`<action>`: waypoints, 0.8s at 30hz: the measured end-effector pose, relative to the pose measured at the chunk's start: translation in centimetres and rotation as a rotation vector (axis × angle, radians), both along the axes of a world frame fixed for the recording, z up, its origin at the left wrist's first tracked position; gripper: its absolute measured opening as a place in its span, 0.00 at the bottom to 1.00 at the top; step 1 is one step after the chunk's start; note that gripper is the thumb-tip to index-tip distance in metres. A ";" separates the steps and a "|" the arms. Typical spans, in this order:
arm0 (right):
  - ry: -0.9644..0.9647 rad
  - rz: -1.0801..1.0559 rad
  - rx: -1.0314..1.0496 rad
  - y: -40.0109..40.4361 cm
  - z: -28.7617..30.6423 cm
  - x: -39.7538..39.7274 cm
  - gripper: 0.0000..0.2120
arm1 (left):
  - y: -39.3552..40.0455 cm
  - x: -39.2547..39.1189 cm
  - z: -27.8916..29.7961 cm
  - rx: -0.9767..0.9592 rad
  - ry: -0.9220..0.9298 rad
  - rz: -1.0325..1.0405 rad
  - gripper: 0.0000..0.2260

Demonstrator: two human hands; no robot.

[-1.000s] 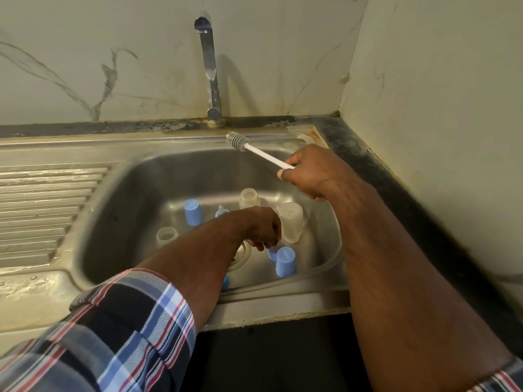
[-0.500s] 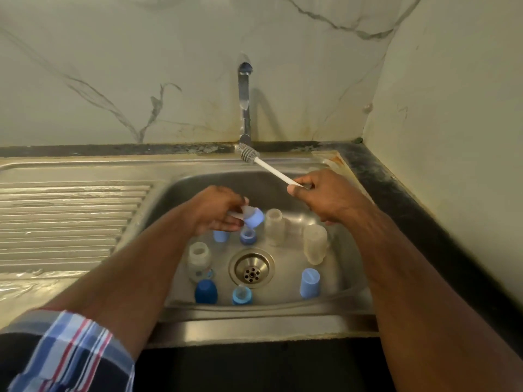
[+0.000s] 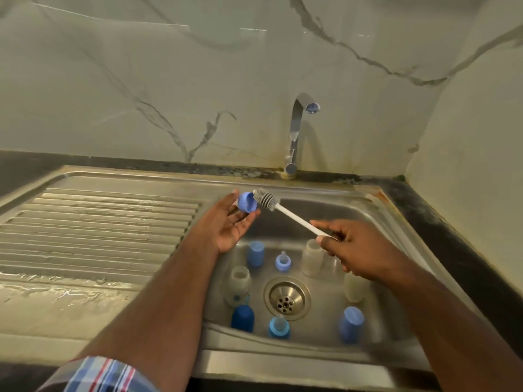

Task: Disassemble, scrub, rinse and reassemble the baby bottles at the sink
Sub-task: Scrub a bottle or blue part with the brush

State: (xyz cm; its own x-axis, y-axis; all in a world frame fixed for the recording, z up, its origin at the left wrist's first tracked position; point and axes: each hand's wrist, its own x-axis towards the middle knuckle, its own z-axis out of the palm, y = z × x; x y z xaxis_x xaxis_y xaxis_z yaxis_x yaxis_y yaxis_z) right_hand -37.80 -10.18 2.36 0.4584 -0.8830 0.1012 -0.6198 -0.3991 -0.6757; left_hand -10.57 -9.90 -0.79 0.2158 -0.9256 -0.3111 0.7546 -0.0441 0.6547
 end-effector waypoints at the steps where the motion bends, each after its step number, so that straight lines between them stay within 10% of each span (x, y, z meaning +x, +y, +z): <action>1: 0.027 -0.005 -0.036 0.0 -0.1 0.1 0.17 | -0.1 0.1 0.1 -0.023 0.018 0.008 0.15; 13: 0.541 -0.069 -0.415 1.4 0.4 3.1 0.22 | -0.4 -0.6 0.0 0.040 -0.148 -0.022 0.16; 24: 0.201 -0.080 -0.132 1.7 0.7 3.0 0.19 | -0.3 -0.6 0.3 -0.046 -0.119 -0.023 0.14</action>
